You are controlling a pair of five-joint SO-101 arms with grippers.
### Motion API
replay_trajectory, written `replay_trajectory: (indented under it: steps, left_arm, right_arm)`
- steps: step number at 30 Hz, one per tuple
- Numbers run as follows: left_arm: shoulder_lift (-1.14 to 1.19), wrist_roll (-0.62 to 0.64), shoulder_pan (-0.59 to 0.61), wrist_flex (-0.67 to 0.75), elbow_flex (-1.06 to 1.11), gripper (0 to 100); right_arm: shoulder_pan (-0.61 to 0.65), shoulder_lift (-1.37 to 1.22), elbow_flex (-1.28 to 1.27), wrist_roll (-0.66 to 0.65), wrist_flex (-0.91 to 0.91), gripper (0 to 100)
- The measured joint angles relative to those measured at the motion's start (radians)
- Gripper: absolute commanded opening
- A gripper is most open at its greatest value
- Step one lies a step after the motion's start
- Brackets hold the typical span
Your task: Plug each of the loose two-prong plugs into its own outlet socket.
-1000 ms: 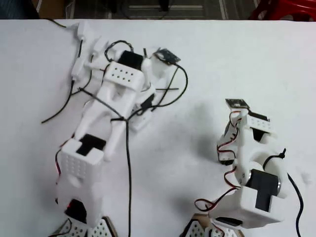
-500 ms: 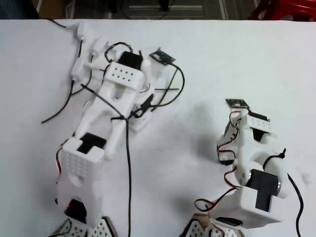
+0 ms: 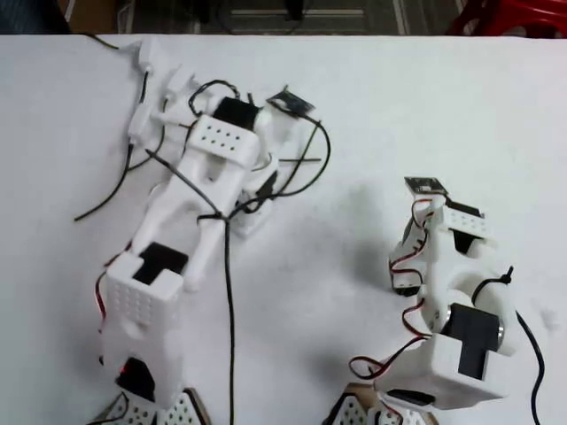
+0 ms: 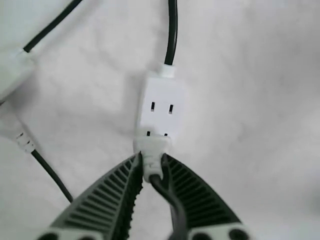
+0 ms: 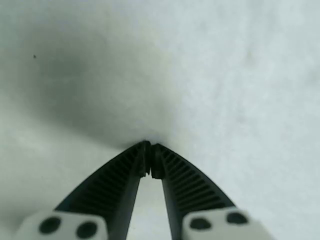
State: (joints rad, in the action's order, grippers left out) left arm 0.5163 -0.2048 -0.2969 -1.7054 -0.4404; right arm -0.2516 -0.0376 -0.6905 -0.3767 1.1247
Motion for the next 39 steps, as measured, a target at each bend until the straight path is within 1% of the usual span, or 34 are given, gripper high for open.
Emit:
replay_trajectory:
  steps: [20, 25, 32, 34, 37, 39]
  left_arm:
    - [-0.005, 0.012, -0.031, 0.044, 0.025, 2]
    - [-0.035, 0.009, -0.032, 0.084, 0.100, 2]
    - [-0.052, 0.008, -0.032, 0.078, 0.166, 2]
    - [-0.092, 0.008, -0.032, 0.086, 0.204, 2]
    - [-0.169, 0.008, -0.031, 0.138, 0.296, 2]
    - [-0.238, 0.008, -0.031, 0.199, 0.388, 2]
  right_arm:
    - [0.000, 0.000, 0.000, 0.000, 0.000, 1.9]
    - [0.000, 0.000, 0.000, 0.000, 0.000, 1.9]
    - [0.000, 0.000, 0.000, 0.000, 0.000, 1.9]
    - [0.000, 0.000, 0.000, 0.000, 0.000, 1.9]
    - [0.000, 0.000, 0.000, 0.000, 0.000, 1.9]
    - [0.000, 0.000, 0.000, 0.000, 0.000, 1.9]
